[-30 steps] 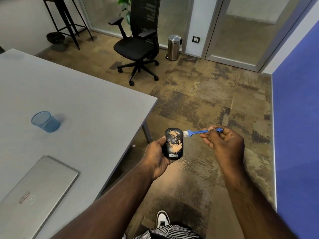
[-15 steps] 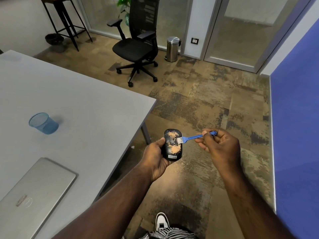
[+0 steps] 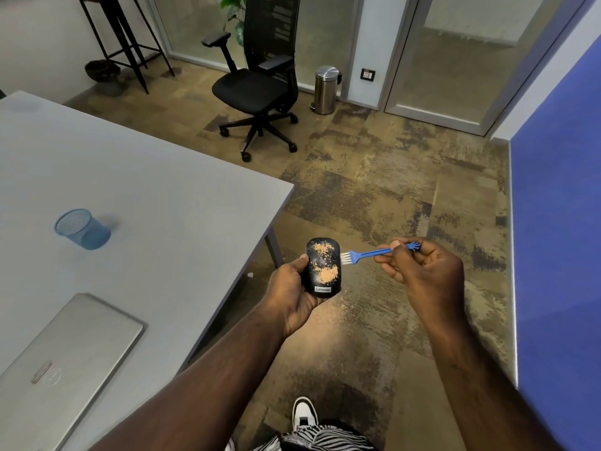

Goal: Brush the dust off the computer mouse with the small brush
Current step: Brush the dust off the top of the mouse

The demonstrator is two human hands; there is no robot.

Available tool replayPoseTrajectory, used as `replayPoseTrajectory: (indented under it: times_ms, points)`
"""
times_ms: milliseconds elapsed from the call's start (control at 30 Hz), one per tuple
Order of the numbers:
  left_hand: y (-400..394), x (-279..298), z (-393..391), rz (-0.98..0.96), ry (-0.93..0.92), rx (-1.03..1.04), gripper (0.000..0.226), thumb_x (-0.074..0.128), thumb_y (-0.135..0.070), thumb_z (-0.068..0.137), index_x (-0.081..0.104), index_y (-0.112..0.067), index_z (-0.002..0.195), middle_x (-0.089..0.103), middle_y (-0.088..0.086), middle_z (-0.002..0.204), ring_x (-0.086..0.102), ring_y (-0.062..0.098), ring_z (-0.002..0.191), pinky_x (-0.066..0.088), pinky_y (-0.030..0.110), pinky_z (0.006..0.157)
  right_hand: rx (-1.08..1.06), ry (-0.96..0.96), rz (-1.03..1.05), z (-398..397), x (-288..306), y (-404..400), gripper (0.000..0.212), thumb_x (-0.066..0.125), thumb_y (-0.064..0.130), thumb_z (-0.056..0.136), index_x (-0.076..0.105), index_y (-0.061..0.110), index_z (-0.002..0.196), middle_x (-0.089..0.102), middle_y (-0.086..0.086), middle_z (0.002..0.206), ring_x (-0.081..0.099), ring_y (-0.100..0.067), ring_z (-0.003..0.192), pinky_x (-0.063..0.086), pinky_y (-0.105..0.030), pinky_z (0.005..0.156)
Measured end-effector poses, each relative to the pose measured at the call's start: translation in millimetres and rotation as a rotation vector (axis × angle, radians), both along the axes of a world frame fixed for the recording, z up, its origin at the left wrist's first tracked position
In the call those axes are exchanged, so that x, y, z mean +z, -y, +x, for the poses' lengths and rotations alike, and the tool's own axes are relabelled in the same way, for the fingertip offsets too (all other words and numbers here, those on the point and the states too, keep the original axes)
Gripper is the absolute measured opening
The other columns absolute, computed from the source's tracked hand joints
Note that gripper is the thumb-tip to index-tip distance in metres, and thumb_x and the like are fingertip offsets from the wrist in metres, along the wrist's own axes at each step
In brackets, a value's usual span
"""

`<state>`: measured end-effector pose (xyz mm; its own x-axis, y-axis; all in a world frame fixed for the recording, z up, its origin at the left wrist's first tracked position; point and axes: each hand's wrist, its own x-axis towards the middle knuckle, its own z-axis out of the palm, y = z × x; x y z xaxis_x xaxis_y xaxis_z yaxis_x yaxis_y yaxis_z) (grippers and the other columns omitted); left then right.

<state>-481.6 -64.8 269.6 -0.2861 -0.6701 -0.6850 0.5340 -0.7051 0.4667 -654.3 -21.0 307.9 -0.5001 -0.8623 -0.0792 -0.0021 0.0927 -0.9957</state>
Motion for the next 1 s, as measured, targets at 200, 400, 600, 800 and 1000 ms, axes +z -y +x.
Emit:
replayPoseTrajectory:
  times_ms: [200, 400, 600, 800, 1000]
  points:
    - [0, 0, 0, 0.000, -0.009, 0.009, 0.031, 0.031, -0.021, 0.104, 0.057, -0.004, 0.107, 0.065, 0.018, 0.105, 0.063, 0.029, 0.093, 0.046, 0.052, 0.097, -0.032, -0.006, 0.017, -2, -8, 0, 0.009, 0.063, 0.005, 0.092, 0.069, 0.007, 0.098, 0.076, -0.008, 0.083, 0.077, -0.017, 0.075, 0.061, -0.027, 0.069]
    - [1, -1, -3, 0.020, -0.026, 0.027, 0.032, 0.031, -0.022, 0.104, 0.055, -0.003, 0.112, 0.064, 0.021, 0.111, 0.063, 0.032, 0.097, 0.046, 0.052, 0.094, 0.020, 0.027, -0.002, 4, -7, -5, 0.012, 0.062, 0.001, 0.092, 0.069, 0.010, 0.090, 0.076, -0.001, 0.073, 0.076, -0.017, 0.070, 0.061, -0.025, 0.065]
    - [2, -2, -5, 0.029, -0.036, 0.045, 0.031, 0.031, -0.022, 0.104, 0.056, -0.004, 0.108, 0.064, 0.019, 0.108, 0.064, 0.031, 0.093, 0.048, 0.052, 0.088, -0.076, -0.002, -0.017, -4, -12, -6, 0.009, 0.063, 0.003, 0.092, 0.069, 0.009, 0.093, 0.076, -0.003, 0.076, 0.076, -0.018, 0.074, 0.062, -0.028, 0.068]
    - [4, 0, -7, 0.042, -0.047, 0.059, 0.033, 0.031, -0.023, 0.104, 0.055, -0.003, 0.111, 0.063, 0.021, 0.114, 0.063, 0.032, 0.098, 0.048, 0.052, 0.088, -0.043, 0.021, 0.002, 1, -14, -8, 0.013, 0.062, 0.002, 0.092, 0.069, 0.013, 0.089, 0.076, -0.003, 0.073, 0.076, -0.017, 0.073, 0.061, -0.026, 0.067]
    - [3, 2, -8, 0.043, -0.046, 0.075, 0.031, 0.031, -0.022, 0.104, 0.055, -0.004, 0.108, 0.062, 0.020, 0.115, 0.062, 0.032, 0.097, 0.048, 0.052, 0.088, -0.060, 0.035, -0.042, -6, -7, -7, 0.013, 0.061, 0.000, 0.092, 0.068, 0.011, 0.089, 0.076, -0.005, 0.074, 0.076, -0.018, 0.070, 0.061, -0.025, 0.065]
